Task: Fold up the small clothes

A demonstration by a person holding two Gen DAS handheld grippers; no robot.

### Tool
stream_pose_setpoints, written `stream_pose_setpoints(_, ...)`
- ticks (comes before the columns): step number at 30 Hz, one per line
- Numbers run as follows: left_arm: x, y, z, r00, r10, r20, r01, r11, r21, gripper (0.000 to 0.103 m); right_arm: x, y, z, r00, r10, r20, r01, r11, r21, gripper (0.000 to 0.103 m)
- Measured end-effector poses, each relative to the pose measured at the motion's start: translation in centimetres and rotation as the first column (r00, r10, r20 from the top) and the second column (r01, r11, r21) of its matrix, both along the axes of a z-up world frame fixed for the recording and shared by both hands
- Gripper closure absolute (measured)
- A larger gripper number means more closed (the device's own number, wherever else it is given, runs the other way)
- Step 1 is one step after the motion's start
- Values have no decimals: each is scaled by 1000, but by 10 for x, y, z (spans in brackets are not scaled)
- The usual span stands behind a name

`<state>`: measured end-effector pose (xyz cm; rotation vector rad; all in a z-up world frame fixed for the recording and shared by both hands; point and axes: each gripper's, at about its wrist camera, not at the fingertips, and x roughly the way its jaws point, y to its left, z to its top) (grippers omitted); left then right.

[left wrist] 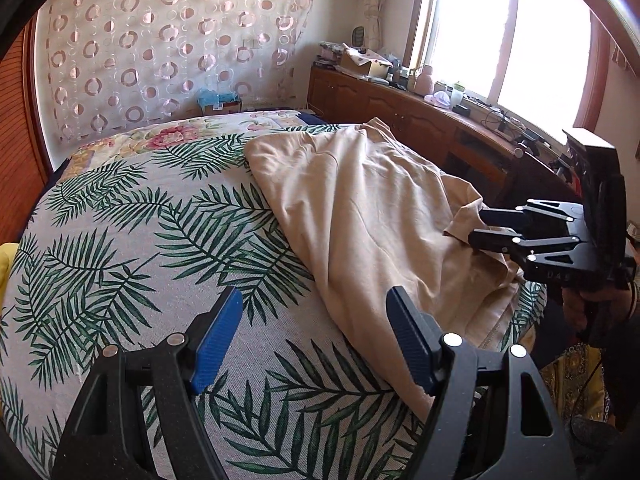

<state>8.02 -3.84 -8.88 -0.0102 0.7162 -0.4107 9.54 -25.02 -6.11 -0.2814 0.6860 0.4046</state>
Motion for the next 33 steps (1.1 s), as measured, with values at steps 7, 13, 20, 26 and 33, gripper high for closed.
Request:
stream_pose_setpoints(7,-1,-7,-4,1000,-17,-13,17,1000,-1,28,14,-10,-5,999,-33,-31,33,999,10,60)
stream_pose_setpoints(13,-2,-14,-9,999,-34,-30,34,999,5,28,15,-13,-17,998,-44,-33,45,999,19,75)
stream_pose_setpoints(20,-2,-19,-11,998,-50,-38,50,999,5,28,-12,-37,-11,999,-51,-17,53,988,146,96)
stream_pose_setpoints(26,-2,-23,-13,997,-63,-48,63,998,0,28,-44,-61,-5,996,-86,-22,89,984,157,96)
stream_pose_setpoints(33,-2,-27,-13,996,-70,-50,71,997,6,28,-54,-68,-15,986,-152,-63,158,981,113,96)
